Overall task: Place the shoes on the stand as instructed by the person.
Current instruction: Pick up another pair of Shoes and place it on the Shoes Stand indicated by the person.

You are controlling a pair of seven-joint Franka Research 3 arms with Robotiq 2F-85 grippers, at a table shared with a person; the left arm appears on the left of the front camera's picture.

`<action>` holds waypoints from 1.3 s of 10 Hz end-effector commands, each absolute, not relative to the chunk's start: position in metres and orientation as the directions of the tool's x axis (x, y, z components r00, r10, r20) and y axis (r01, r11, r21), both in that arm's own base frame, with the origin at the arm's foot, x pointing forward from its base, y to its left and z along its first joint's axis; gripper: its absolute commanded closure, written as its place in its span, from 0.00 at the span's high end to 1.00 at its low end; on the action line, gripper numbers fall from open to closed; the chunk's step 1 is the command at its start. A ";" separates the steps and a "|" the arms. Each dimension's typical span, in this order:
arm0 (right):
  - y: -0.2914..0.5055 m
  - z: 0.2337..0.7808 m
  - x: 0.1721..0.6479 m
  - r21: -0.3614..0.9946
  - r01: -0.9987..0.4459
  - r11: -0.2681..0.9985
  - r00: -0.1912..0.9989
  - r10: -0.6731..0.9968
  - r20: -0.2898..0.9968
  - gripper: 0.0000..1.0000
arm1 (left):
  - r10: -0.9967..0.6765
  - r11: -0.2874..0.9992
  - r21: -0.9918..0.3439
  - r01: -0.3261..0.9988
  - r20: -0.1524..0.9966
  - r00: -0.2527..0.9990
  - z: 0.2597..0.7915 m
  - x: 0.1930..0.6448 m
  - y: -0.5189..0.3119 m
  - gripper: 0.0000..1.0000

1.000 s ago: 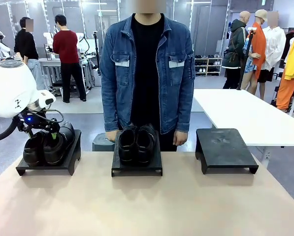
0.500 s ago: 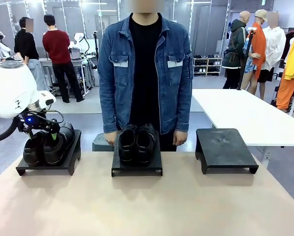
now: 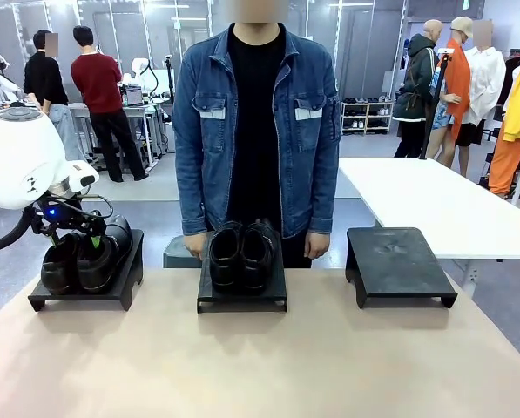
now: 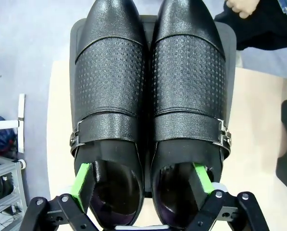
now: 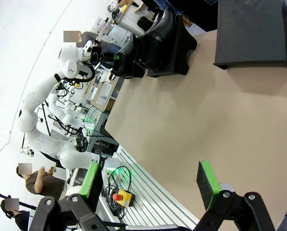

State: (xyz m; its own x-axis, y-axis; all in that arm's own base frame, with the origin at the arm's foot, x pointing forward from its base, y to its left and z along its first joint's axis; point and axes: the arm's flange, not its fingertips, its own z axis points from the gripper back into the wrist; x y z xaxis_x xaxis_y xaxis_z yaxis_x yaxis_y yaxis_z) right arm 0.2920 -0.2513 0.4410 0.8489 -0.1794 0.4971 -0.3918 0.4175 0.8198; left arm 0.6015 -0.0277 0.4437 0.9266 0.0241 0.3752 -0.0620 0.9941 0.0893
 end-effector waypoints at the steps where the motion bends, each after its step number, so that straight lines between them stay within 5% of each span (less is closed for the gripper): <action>1: -0.252 0.443 0.291 0.818 -0.402 0.411 0.843 -0.183 0.506 1.00 | 0.020 0.994 0.088 -0.057 0.377 0.926 0.444 0.604 -0.027 1.00; 6: -0.252 0.443 0.291 0.818 -0.402 0.411 0.843 -0.183 0.506 1.00 | -0.056 0.990 -0.115 0.080 0.204 0.977 0.525 0.532 0.030 1.00; 9: -0.252 0.443 0.291 0.818 -0.402 0.411 0.843 -0.183 0.506 1.00 | -0.007 0.931 -0.351 0.103 0.263 0.965 0.552 0.457 0.083 1.00; 13: -0.252 0.443 0.291 0.818 -0.402 0.411 0.843 -0.183 0.506 1.00 | 0.102 0.729 -0.665 0.163 0.340 0.935 0.514 0.348 0.164 1.00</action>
State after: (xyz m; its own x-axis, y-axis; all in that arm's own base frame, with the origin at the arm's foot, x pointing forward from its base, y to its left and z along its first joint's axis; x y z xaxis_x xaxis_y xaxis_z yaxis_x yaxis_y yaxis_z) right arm 0.2924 -0.2510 0.4408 0.8495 -0.1783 0.4965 -0.3917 0.4172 0.8201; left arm 0.3628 0.1565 0.5260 0.9390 0.1146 0.3242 0.1144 0.7850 -0.6088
